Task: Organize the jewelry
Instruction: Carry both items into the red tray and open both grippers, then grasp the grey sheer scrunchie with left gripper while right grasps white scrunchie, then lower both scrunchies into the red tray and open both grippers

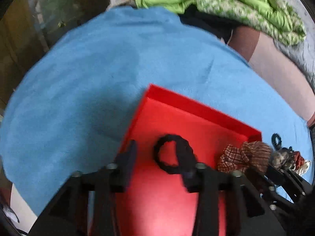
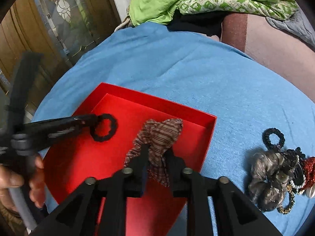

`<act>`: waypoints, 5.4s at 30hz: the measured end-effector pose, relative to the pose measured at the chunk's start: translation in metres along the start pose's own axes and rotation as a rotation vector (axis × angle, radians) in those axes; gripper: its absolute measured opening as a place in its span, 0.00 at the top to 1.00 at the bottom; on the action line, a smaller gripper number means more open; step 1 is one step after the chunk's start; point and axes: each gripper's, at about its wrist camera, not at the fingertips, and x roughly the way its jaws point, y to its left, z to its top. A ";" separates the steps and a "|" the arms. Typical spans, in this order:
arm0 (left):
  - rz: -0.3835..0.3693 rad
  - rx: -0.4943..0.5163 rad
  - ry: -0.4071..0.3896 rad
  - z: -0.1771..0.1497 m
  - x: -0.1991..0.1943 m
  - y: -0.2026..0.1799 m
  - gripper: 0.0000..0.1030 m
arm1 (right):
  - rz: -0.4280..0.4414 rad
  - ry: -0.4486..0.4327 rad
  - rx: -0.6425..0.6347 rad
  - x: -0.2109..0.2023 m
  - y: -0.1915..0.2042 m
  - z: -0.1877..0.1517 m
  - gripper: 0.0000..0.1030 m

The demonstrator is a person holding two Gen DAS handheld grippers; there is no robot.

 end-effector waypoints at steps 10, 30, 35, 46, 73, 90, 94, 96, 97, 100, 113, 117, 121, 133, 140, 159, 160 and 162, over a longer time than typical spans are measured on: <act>0.040 -0.026 -0.103 -0.026 -0.075 0.006 0.53 | 0.016 -0.103 0.019 -0.056 0.005 -0.017 0.41; -0.073 0.089 -0.002 -0.122 -0.086 -0.128 0.51 | -0.178 -0.180 0.339 -0.198 -0.149 -0.162 0.35; -0.093 0.184 -0.006 -0.126 -0.086 -0.166 0.51 | -0.205 -0.172 0.464 -0.208 -0.193 -0.193 0.35; -0.139 0.278 0.070 -0.114 -0.037 -0.225 0.51 | -0.216 -0.151 0.507 -0.194 -0.226 -0.209 0.35; -0.282 0.272 0.181 -0.098 0.015 -0.263 0.91 | -0.186 -0.179 0.612 -0.160 -0.306 -0.136 0.94; -0.294 0.282 0.152 -0.173 -0.047 -0.186 0.64 | -0.075 -0.105 0.688 -0.194 -0.240 -0.258 0.72; -0.295 0.252 0.105 -0.175 -0.060 -0.174 0.56 | -0.126 -0.143 0.682 -0.207 -0.241 -0.267 0.45; -0.293 0.248 0.102 -0.176 -0.060 -0.172 0.56 | -0.140 -0.152 0.678 -0.211 -0.243 -0.266 0.45; -0.297 0.251 0.103 -0.177 -0.060 -0.171 0.56 | -0.144 -0.157 0.679 -0.212 -0.244 -0.264 0.45; -0.290 0.277 0.093 -0.178 -0.058 -0.179 0.56 | -0.165 -0.167 0.678 -0.214 -0.248 -0.261 0.45; -0.219 0.398 0.106 -0.173 -0.014 -0.228 0.55 | -0.253 -0.110 0.603 -0.178 -0.259 -0.234 0.45; -0.217 0.416 0.122 -0.179 -0.013 -0.235 0.84 | -0.259 -0.085 0.548 -0.167 -0.248 -0.228 0.81; -0.263 0.384 0.109 -0.178 -0.032 -0.228 0.86 | -0.251 -0.107 0.534 -0.174 -0.238 -0.225 0.85; -0.270 0.290 -0.026 -0.166 -0.105 -0.171 0.86 | -0.207 -0.187 0.454 -0.214 -0.187 -0.203 0.85; -0.202 0.233 -0.112 -0.150 -0.135 -0.118 0.86 | -0.169 -0.207 0.364 -0.224 -0.145 -0.181 0.85; -0.050 0.085 -0.121 -0.138 -0.115 -0.014 0.85 | 0.046 -0.141 0.163 -0.174 -0.033 -0.102 0.85; -0.042 0.080 -0.119 -0.136 -0.112 -0.009 0.85 | 0.054 -0.134 0.150 -0.167 -0.025 -0.097 0.85; -0.036 0.077 -0.122 -0.132 -0.110 -0.003 0.85 | 0.062 -0.116 0.111 -0.151 -0.009 -0.087 0.85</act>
